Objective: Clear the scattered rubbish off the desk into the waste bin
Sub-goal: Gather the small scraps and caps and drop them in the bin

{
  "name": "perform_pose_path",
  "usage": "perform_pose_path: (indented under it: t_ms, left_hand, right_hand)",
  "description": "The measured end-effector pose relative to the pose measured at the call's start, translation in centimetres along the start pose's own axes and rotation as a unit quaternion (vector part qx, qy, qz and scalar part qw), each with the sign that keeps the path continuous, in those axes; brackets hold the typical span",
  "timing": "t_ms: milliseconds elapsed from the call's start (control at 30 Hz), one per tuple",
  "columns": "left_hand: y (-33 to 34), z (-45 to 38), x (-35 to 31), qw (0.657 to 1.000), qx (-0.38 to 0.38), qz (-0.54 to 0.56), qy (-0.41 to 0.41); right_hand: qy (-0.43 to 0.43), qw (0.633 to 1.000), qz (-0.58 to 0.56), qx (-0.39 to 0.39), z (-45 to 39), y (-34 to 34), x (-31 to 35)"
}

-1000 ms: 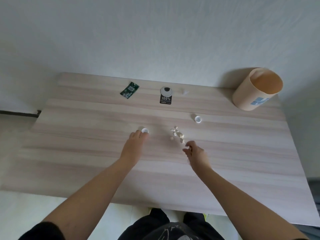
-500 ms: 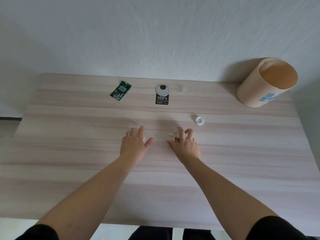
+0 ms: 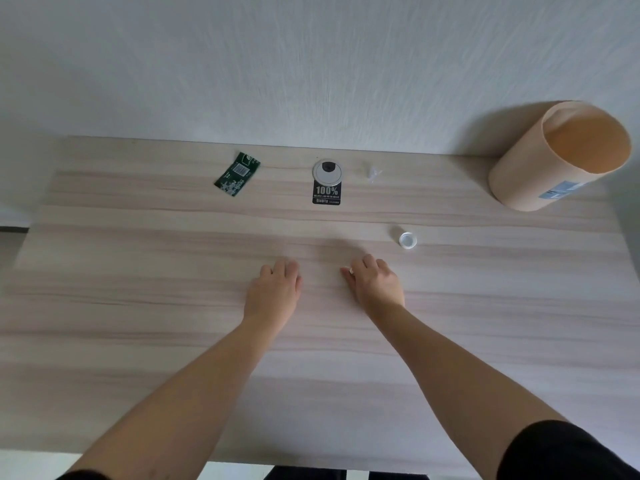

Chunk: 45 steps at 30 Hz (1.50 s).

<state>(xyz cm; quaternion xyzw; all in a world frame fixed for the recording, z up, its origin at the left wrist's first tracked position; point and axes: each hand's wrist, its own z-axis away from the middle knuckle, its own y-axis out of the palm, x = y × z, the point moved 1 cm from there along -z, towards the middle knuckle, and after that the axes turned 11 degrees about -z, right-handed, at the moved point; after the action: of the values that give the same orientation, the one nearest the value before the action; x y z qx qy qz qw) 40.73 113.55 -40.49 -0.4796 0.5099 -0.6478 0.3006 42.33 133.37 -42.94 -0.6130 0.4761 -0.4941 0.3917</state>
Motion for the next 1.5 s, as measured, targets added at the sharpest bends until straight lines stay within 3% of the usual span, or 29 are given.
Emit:
perform_pose_path:
  t_ms: [100, 200, 367, 500, 667, 867, 1233, 1367, 1500]
  left_hand:
    - [-0.2, -0.3, 0.2, 1.0, 0.009, 0.015, 0.005]
    - [-0.6, -0.6, 0.5, 0.996, 0.05, 0.075, -0.003]
    - [-1.1, -1.1, 0.2, 0.988, 0.041, 0.149, -0.008]
    - [-2.0, -1.7, -2.2, 0.985, -0.004, 0.165, 0.041]
    - [-2.6, -3.9, -6.0, 0.987, 0.001, 0.142, 0.081]
    - [-2.1, -5.8, -8.7, 0.993, 0.056, 0.073, 0.071]
    - [-2.6, -3.2, -7.4, 0.991, 0.041, 0.032, 0.125]
    - [-3.0, -0.9, -4.5, 0.992, 0.01, 0.098, 0.081]
    - [-1.6, 0.4, 0.7, 0.967, 0.004, 0.239, -0.084]
  right_hand:
    - [-0.011, 0.997, -0.065, 0.028, -0.5, -0.6, -0.8]
    - [0.082, 0.979, -0.169, 0.074, -1.0, -1.5, -1.7]
    - [0.264, 0.899, -0.346, 0.055, 0.4, -3.2, -3.8]
    - [0.305, 0.859, -0.409, 0.046, 1.4, -4.3, -4.4]
    - [0.288, 0.87, -0.398, 0.044, 2.8, -5.2, -4.7]
    - [0.264, 0.881, -0.392, 0.028, 4.8, -6.4, -4.9]
    - [0.236, 0.898, -0.371, 0.021, 7.1, -9.7, -5.9]
    - [0.234, 0.899, -0.369, 0.024, 7.5, -10.4, -5.4]
    - [0.233, 0.898, -0.372, 0.04, 7.7, -10.5, -4.5]
